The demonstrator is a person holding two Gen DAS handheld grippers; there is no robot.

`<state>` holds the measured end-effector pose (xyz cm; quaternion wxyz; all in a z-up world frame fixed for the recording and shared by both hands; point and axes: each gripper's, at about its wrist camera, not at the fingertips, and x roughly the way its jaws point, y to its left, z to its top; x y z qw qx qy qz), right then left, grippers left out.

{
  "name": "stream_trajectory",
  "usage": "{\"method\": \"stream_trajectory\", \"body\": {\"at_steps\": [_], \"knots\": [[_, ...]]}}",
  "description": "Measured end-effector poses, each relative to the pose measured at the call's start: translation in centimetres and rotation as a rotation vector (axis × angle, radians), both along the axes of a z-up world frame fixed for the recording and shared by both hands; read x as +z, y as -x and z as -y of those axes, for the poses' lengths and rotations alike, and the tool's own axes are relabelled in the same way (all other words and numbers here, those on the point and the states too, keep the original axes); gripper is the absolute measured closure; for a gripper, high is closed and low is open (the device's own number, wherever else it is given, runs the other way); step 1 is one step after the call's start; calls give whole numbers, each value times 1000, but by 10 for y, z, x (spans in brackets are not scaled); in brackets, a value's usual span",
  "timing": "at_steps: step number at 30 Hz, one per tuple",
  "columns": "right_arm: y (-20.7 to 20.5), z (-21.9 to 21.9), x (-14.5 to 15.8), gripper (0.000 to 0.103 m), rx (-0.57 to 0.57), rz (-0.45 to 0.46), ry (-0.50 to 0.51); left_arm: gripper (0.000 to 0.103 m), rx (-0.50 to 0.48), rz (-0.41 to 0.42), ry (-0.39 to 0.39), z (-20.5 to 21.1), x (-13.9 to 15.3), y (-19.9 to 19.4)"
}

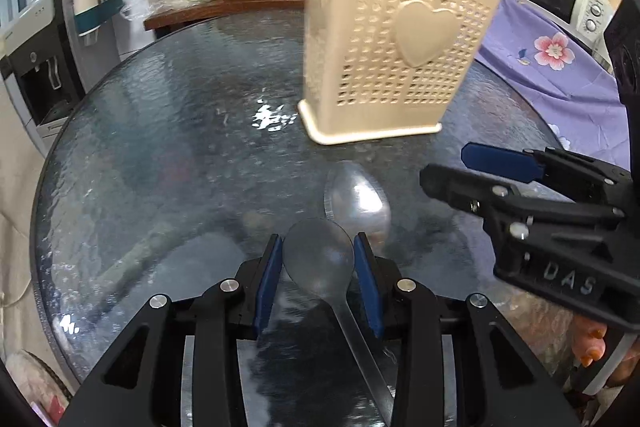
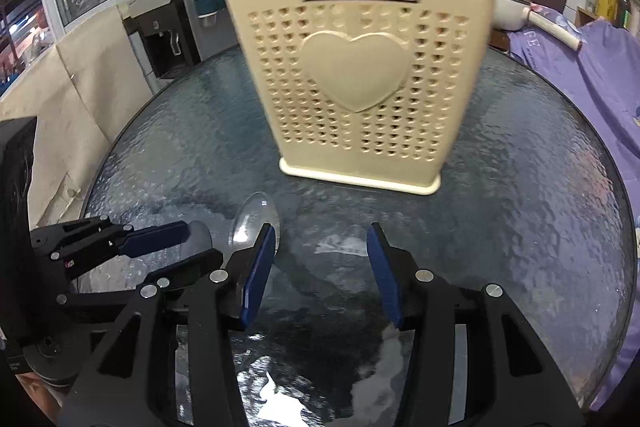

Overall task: Organize utensils
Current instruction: 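Lower the left gripper onto a metal spoon while the right grasps another spoon, then lift both spoons and carry them toward the cream holder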

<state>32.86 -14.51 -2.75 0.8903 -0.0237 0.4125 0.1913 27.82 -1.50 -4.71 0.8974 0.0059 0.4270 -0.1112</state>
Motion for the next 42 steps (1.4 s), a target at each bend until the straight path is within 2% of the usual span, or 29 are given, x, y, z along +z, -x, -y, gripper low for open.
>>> {"method": "stream_trajectory", "body": {"at_steps": [10,14,19,26,29,33,39,42], "knots": [[-2,-43,-17,54,80,-62,89,67,116,-7,-7,-52,0,-4],[-5,-52,-21,48,81,-90,92,67,127,-10,-3,-60,-1,-9],[-10,-64,-25,48,74,-97,123,67,125,-8,-2,-60,-2,-13],[-21,-69,-25,48,48,-97,118,67,125,-7,2,-62,-2,-13],[-24,-73,-26,51,30,-87,132,67,126,-6,-3,-61,-2,-13],[-30,-79,-24,65,20,-79,137,67,128,-6,0,-60,-3,-14],[-32,-78,-24,65,18,-77,128,67,128,-5,-2,-59,-2,-13],[-28,-67,-20,65,28,-76,90,67,128,-9,6,-60,-1,-15]]}}
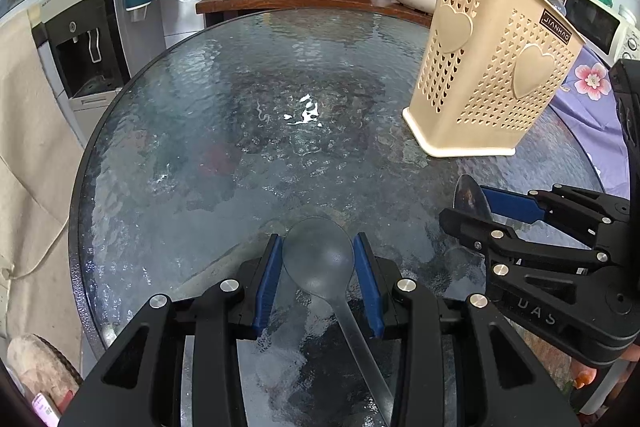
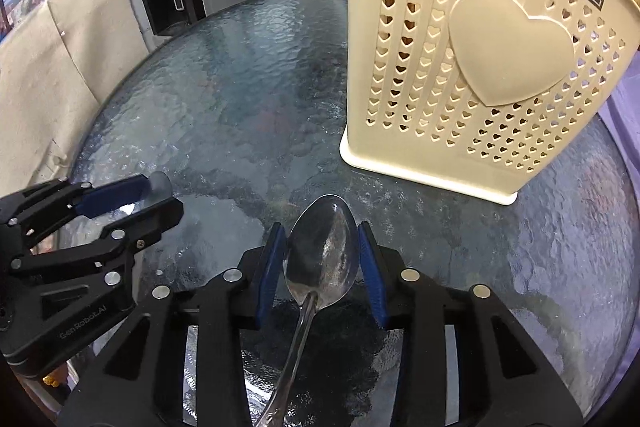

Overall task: Organize utensils
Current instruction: 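Lift both spoons and carry them toward the cream holder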

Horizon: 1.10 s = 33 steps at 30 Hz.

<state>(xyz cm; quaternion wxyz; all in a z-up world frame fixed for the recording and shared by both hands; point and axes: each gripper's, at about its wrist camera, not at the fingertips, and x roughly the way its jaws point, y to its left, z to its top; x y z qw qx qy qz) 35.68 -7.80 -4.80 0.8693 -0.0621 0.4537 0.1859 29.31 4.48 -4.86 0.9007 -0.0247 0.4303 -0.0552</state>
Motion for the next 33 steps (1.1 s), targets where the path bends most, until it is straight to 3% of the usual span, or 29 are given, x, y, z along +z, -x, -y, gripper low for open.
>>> {"method": "stream_trajectory", "body": {"at_steps": [16,33], "knots": [[27,49,57,65,7,118,-123,67,-50,134,13,20,51,12],[52,77,90,65,-5,195,-142,67,-128,257,0,48,95,33]]}}
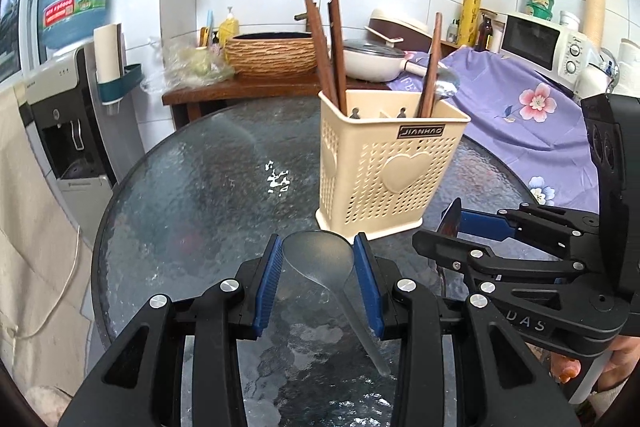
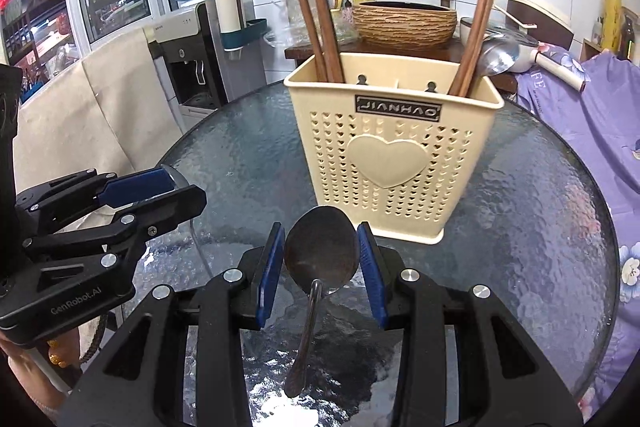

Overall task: Organize utensils
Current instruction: 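Lift both spoons and carry them toward the cream holder, then lower both held spoons into the holder openings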

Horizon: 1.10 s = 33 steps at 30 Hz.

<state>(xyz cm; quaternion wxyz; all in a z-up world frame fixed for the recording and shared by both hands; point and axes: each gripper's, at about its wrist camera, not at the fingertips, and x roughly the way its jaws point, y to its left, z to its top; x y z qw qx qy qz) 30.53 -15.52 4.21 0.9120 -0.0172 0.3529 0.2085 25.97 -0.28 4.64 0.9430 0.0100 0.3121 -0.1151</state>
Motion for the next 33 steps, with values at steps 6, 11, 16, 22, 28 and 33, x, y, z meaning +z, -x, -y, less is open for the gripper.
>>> {"method": "stream_trajectory", "body": {"at_steps": [6,11,16,22,28,33], "knots": [[3,3,5,65,-5,17,0,67,-11,19,-16,5,5,2],[6,6,8,65,-10,24,-6,67,-14,25,-20,7,6,4],[7,10,9,65,-9,28,-12,67,-21,33,-18,9,9,6],[9,10,12,65,-9,39,-8,67,-34,47,-21,13,14,6],[7,11,18,65,-4,43,-10,67,-37,61,-22,13,18,7],[5,12,23,65,-2,47,-7,67,-47,67,-19,14,22,7]]}}
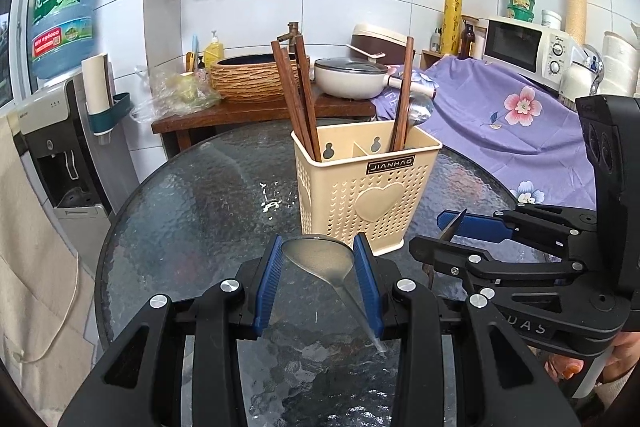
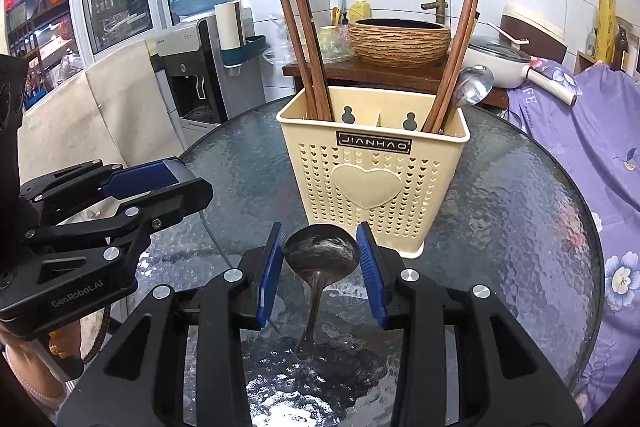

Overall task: Organize utensils
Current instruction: 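Lower both held spoons into the holder openings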

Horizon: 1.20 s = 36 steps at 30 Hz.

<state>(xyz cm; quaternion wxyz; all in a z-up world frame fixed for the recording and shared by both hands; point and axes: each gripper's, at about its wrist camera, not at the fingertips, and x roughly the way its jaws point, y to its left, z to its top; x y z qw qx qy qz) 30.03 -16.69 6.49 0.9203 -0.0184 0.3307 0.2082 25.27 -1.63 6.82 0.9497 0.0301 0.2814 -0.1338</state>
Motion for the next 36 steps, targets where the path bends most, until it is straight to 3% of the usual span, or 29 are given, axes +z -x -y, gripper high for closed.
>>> {"method": "stream_trajectory", "body": {"at_steps": [6,15,21,26,30,36], "knots": [[-2,5,18,66,7,24,-9,67,-12,31,-5,0,15,-1],[-13,17,94,66,-18,144,-28,67,-35,141,28,4,80,-13],[-43,29,138,65,-57,178,-66,67,15,198,56,10,123,-41],[-63,33,162,65,-108,262,-59,67,55,229,65,16,143,-62],[-85,33,154,65,-156,294,-39,67,100,233,40,24,137,-80],[-101,36,109,65,-180,244,-48,67,112,176,24,26,104,-96]]}}
